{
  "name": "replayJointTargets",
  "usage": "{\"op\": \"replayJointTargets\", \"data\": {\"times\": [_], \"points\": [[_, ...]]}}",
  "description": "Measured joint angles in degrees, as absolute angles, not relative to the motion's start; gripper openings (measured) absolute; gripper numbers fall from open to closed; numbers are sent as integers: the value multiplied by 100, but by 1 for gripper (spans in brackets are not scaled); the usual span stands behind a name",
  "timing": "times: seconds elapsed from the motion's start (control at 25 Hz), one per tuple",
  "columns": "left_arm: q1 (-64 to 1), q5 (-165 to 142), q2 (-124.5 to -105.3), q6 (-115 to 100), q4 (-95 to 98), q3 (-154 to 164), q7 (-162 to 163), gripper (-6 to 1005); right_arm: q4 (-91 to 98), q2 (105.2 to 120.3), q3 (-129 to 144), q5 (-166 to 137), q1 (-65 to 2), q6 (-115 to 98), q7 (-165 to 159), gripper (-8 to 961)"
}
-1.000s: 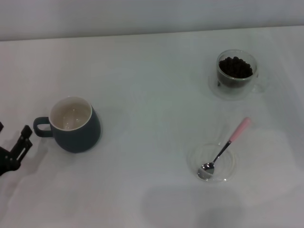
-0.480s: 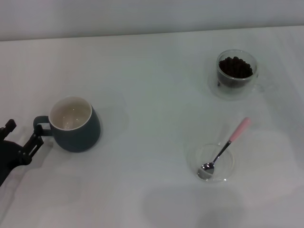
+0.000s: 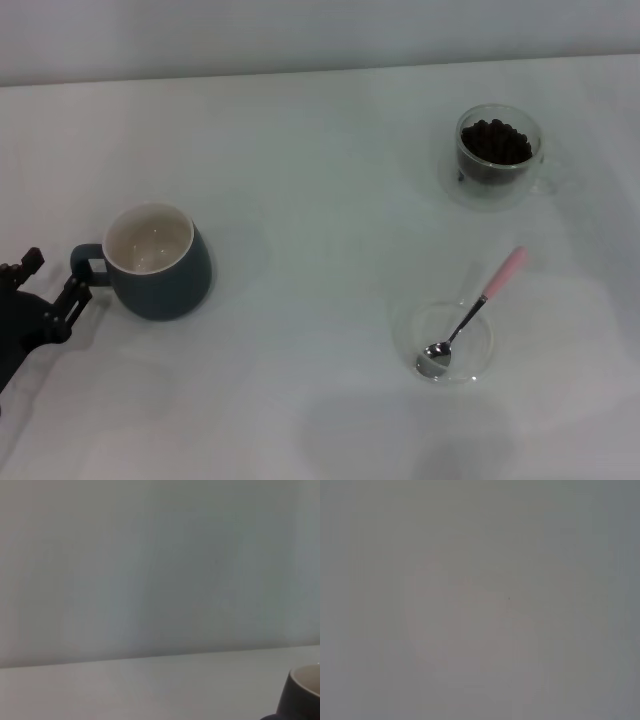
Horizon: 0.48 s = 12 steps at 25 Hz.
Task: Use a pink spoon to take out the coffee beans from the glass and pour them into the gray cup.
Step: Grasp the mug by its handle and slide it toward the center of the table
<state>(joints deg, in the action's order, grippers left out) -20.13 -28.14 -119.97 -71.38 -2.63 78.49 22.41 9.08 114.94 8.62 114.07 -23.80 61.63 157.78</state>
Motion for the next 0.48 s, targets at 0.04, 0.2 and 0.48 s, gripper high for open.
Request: {"op": "replayJointTargets", "data": {"times": [0.04, 0.2, 0.48], "points": [[-2013, -2819, -11997, -7135, -263, 7849, 2241, 655, 907, 11495, 862, 11407, -2380, 6162, 15778, 870], [-2029, -2822, -11997, -7106, -263, 7849, 2253, 633, 904, 11495, 868, 11408, -2382, 6157, 15777, 870], [-2122, -2819, -11997, -7100, -264, 7849, 2273, 417, 849, 11495, 872, 11408, -2382, 6149, 15770, 871]]}}
